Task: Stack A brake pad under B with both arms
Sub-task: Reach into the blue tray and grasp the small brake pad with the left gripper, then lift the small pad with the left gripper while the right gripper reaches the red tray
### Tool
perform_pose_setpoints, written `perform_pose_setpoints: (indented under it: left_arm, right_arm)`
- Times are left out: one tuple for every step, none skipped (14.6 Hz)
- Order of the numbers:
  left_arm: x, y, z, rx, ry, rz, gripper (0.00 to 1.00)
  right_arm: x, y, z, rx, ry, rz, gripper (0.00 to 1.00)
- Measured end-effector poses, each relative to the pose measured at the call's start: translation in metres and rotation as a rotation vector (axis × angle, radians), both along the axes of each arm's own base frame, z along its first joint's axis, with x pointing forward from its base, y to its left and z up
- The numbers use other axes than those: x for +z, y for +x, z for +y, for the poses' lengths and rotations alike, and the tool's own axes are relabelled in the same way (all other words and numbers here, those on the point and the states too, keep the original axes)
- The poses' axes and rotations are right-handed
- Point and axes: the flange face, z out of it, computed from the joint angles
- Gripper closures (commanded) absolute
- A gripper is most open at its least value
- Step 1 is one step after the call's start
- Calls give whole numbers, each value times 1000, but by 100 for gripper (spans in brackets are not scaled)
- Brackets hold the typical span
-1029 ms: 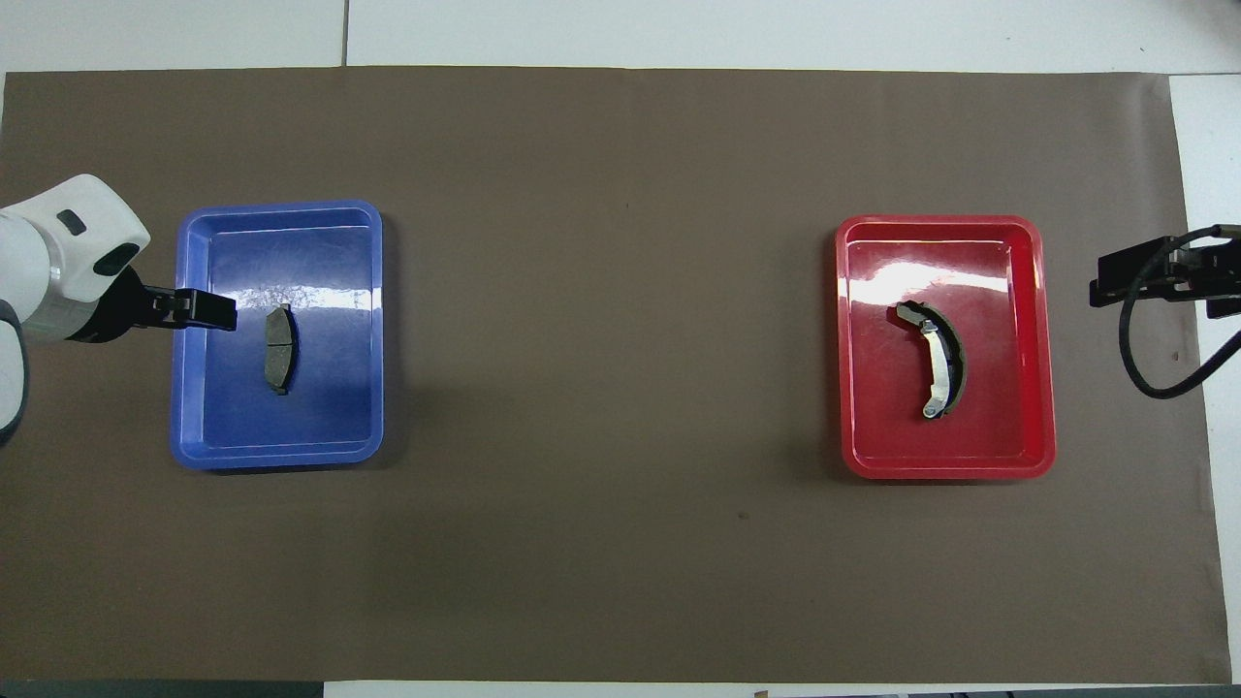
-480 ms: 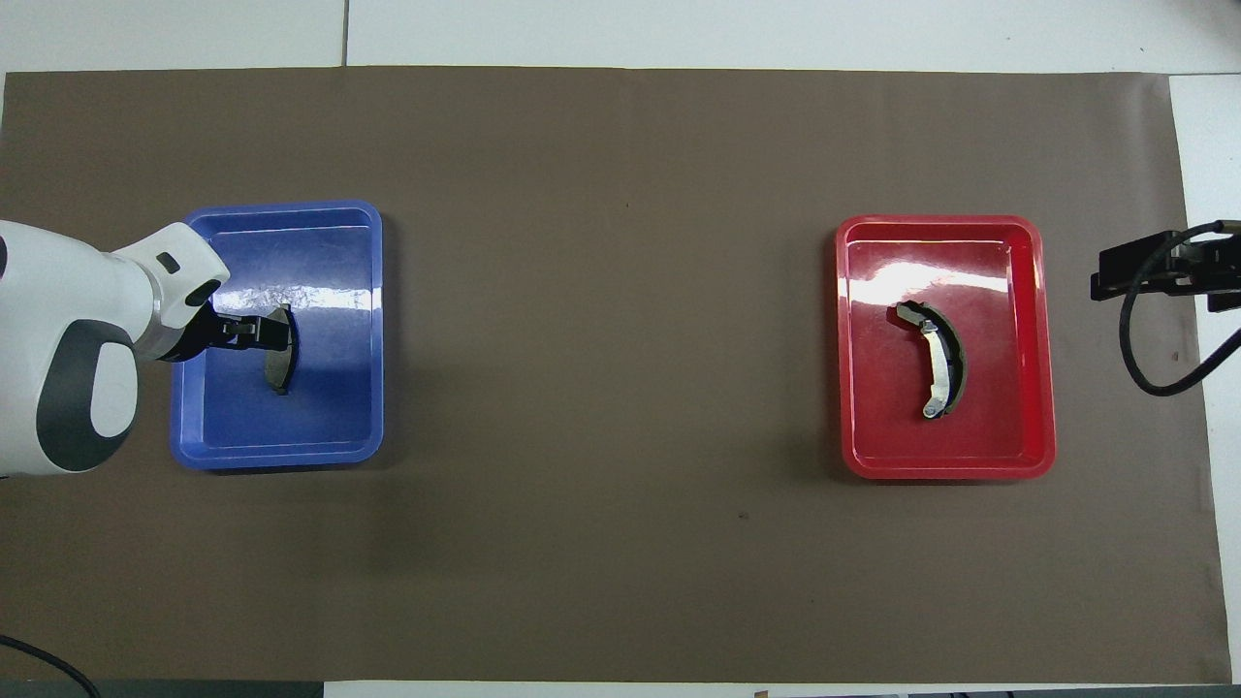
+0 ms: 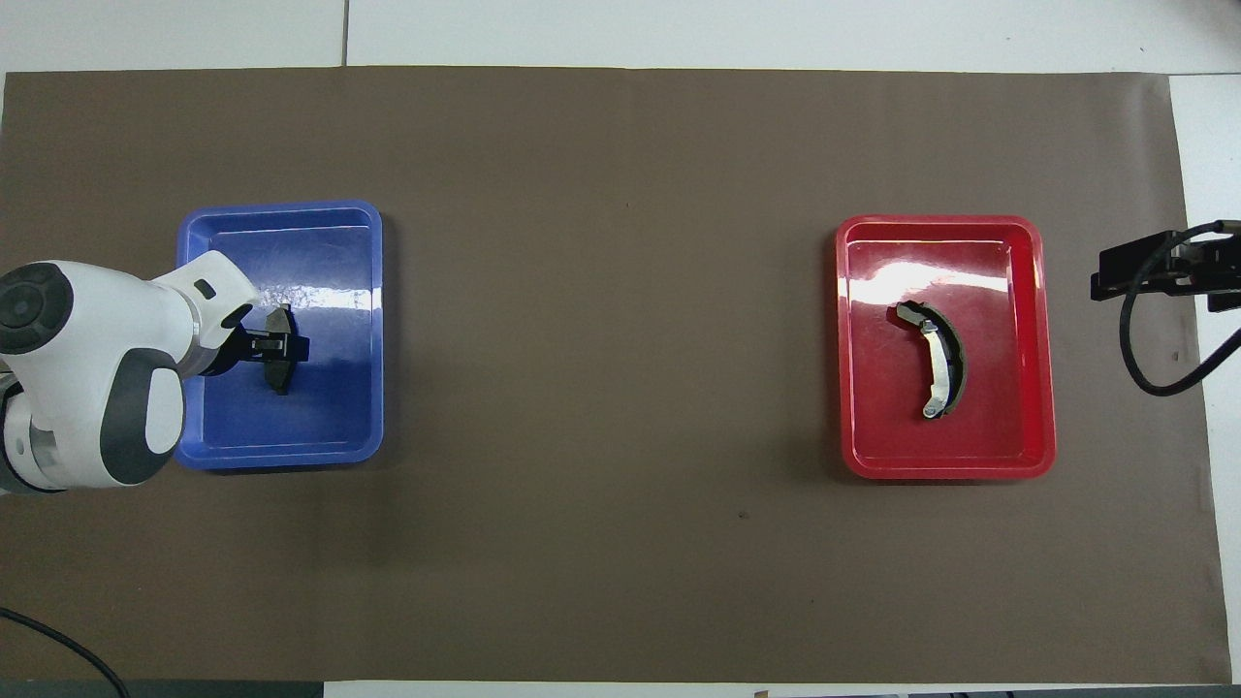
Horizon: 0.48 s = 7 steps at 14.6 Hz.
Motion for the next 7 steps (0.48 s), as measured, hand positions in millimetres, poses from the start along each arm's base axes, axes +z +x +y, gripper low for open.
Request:
perform_pose_setpoints:
  left_arm:
    - [-5,1,1,2,1,1,18]
    - [-10,2,2,4,1,3,20]
    - [-17,2,3,6,2,8,21]
    - [-23,3,3,7,3,13,26]
    - [-29,3,4,7,4,19,38]
    - [-33,3,5,9,4,21,52]
    - [-35,4,5,10,4,19,69]
  right_arm:
    - [0,0,0,0,0,0,0]
    - [0,0,0,0,0,0,0]
    - [0,0,0,0,0,0,0]
    - [0,0,0,0,0,0,0]
    - [0,0,0,0,0,0,0]
    - [0,0,0,0,0,0,0]
    - [0,0,0,0,0,0,0]
